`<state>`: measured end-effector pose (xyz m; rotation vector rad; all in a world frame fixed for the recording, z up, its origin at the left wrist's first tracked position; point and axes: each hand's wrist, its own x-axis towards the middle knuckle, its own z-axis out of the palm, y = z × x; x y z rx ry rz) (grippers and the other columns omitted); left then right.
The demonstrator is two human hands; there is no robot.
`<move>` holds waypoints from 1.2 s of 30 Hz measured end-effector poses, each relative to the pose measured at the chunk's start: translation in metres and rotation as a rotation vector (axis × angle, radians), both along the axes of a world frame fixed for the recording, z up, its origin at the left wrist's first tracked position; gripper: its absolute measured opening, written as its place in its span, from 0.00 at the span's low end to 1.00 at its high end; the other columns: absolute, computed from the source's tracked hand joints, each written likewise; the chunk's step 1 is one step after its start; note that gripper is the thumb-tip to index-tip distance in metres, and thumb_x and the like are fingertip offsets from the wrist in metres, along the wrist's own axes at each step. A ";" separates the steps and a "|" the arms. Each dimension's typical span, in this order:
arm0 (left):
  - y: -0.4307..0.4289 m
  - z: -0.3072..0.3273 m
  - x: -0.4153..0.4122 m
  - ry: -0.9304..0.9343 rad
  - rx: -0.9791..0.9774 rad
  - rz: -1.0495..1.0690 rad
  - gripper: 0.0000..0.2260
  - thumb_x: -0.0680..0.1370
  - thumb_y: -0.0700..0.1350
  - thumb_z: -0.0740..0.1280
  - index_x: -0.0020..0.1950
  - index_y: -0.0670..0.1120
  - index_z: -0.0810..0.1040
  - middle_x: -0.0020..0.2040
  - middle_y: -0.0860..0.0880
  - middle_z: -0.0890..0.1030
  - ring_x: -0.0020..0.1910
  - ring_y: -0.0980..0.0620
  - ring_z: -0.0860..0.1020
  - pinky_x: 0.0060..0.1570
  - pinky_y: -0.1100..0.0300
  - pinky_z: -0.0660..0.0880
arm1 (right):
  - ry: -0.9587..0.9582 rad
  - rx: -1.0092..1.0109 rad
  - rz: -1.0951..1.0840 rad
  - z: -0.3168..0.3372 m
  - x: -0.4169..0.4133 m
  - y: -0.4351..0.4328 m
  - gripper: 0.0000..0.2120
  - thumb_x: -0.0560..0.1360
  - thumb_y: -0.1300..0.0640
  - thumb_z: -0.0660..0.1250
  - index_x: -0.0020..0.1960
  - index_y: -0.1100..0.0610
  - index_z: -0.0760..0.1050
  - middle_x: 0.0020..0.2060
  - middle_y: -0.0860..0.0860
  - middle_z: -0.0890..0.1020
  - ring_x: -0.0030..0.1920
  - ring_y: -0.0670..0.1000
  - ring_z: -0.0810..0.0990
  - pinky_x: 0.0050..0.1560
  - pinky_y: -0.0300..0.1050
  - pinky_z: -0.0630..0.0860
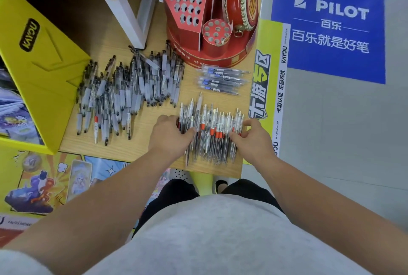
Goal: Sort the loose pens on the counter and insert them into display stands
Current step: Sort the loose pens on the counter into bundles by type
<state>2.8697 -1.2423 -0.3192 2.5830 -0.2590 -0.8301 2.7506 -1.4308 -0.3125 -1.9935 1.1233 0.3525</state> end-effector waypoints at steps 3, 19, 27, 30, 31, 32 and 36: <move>0.003 0.003 0.007 -0.054 -0.029 0.009 0.25 0.79 0.58 0.67 0.66 0.40 0.75 0.63 0.41 0.73 0.55 0.43 0.77 0.53 0.54 0.74 | -0.001 -0.046 -0.029 0.004 0.001 0.000 0.25 0.77 0.46 0.70 0.69 0.54 0.68 0.39 0.48 0.78 0.39 0.47 0.77 0.44 0.47 0.74; 0.141 0.020 0.055 -0.328 0.046 0.447 0.18 0.77 0.45 0.69 0.67 0.42 0.76 0.63 0.40 0.74 0.59 0.37 0.75 0.57 0.45 0.75 | -0.155 -0.116 0.488 0.025 0.154 0.063 0.30 0.77 0.46 0.69 0.74 0.57 0.67 0.67 0.60 0.71 0.66 0.59 0.72 0.65 0.49 0.70; 0.164 0.004 0.081 -0.145 0.096 0.411 0.12 0.76 0.48 0.69 0.57 0.44 0.81 0.48 0.43 0.82 0.46 0.41 0.80 0.45 0.52 0.77 | 0.014 -0.064 0.371 0.018 0.197 0.085 0.37 0.77 0.43 0.68 0.79 0.58 0.58 0.76 0.60 0.58 0.66 0.61 0.74 0.70 0.53 0.70; 0.163 0.001 0.088 -0.132 0.082 0.413 0.13 0.77 0.47 0.71 0.59 0.43 0.81 0.47 0.44 0.84 0.45 0.42 0.80 0.42 0.55 0.76 | 0.028 -0.071 0.353 0.018 0.203 0.090 0.39 0.76 0.45 0.71 0.79 0.56 0.57 0.73 0.63 0.62 0.67 0.61 0.73 0.69 0.54 0.72; 0.163 0.000 0.089 -0.123 0.069 0.419 0.12 0.77 0.46 0.71 0.58 0.43 0.81 0.48 0.43 0.84 0.46 0.42 0.80 0.43 0.54 0.78 | 0.012 -0.057 0.344 0.019 0.204 0.093 0.39 0.75 0.46 0.72 0.80 0.54 0.57 0.70 0.64 0.66 0.66 0.61 0.73 0.68 0.55 0.73; 0.165 -0.001 0.090 -0.117 0.047 0.429 0.12 0.76 0.45 0.71 0.57 0.42 0.81 0.48 0.42 0.85 0.47 0.41 0.81 0.45 0.51 0.80 | 0.005 -0.037 0.342 0.019 0.204 0.097 0.39 0.75 0.48 0.73 0.80 0.53 0.58 0.63 0.64 0.70 0.66 0.60 0.73 0.69 0.55 0.72; 0.172 -0.004 0.098 -0.135 -0.025 0.456 0.12 0.76 0.40 0.70 0.59 0.41 0.82 0.47 0.42 0.85 0.48 0.42 0.81 0.48 0.53 0.79 | -0.014 -0.075 0.366 0.016 0.207 0.112 0.42 0.71 0.48 0.77 0.79 0.48 0.61 0.66 0.63 0.71 0.62 0.58 0.76 0.69 0.50 0.72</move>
